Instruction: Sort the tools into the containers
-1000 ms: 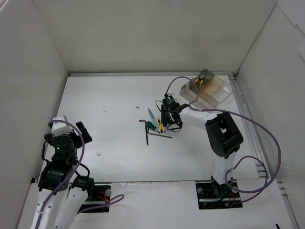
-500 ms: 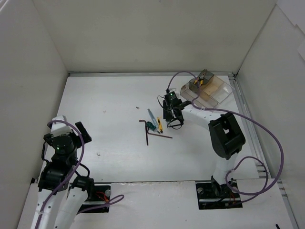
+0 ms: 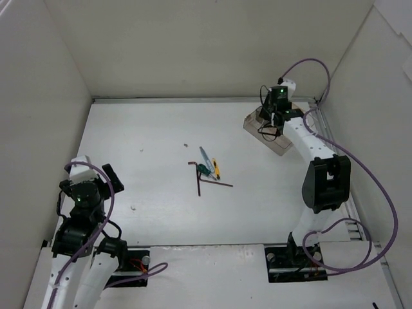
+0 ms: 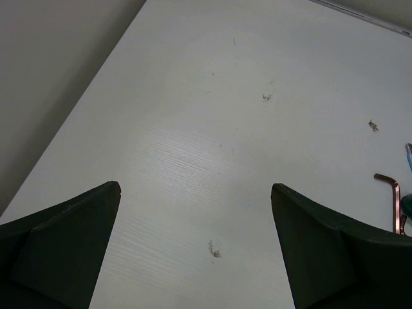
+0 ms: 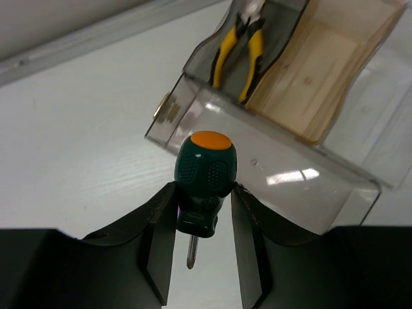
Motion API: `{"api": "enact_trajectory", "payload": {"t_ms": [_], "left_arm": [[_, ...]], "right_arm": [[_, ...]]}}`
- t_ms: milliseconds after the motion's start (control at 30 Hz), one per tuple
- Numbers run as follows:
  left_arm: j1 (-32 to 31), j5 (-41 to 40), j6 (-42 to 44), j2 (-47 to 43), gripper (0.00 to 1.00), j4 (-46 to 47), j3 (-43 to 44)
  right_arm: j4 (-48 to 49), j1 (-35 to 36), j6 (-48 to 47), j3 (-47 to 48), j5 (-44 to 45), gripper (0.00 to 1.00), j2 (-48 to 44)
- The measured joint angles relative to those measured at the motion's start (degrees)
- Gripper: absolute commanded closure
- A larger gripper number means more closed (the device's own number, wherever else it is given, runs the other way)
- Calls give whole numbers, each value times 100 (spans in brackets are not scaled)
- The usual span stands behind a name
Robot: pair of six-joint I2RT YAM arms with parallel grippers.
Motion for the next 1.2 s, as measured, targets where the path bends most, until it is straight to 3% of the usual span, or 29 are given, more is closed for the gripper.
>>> {"api": "enact_trajectory", "payload": {"t_ms": [333, 633, 733, 767, 833, 933, 1200], "left_arm": [[0, 146, 46, 188, 0, 52, 0], [0, 295, 212, -9, 0, 258, -2], [0, 332, 280, -17, 0, 321, -2], [0, 348, 295, -13, 0, 337, -7], [0, 363, 315, 2, 0, 352, -11], [0, 400, 328, 59, 0, 352, -11], [0, 492, 345, 98, 0, 365, -13]], "right_arm": [[35, -1056, 50, 1486, 66, 100, 1274], [-61, -1493, 146, 2006, 50, 100, 2396], [-68, -1565, 129, 2251, -4, 90, 2671], [-72, -1582, 125, 2308, -26, 76, 2732], [-74, -1604, 120, 2424, -81, 59, 2835], [-85, -1622, 90, 2507, -149, 44, 2881], [-24, -1526, -282, 2562, -282, 37, 2706]]}}
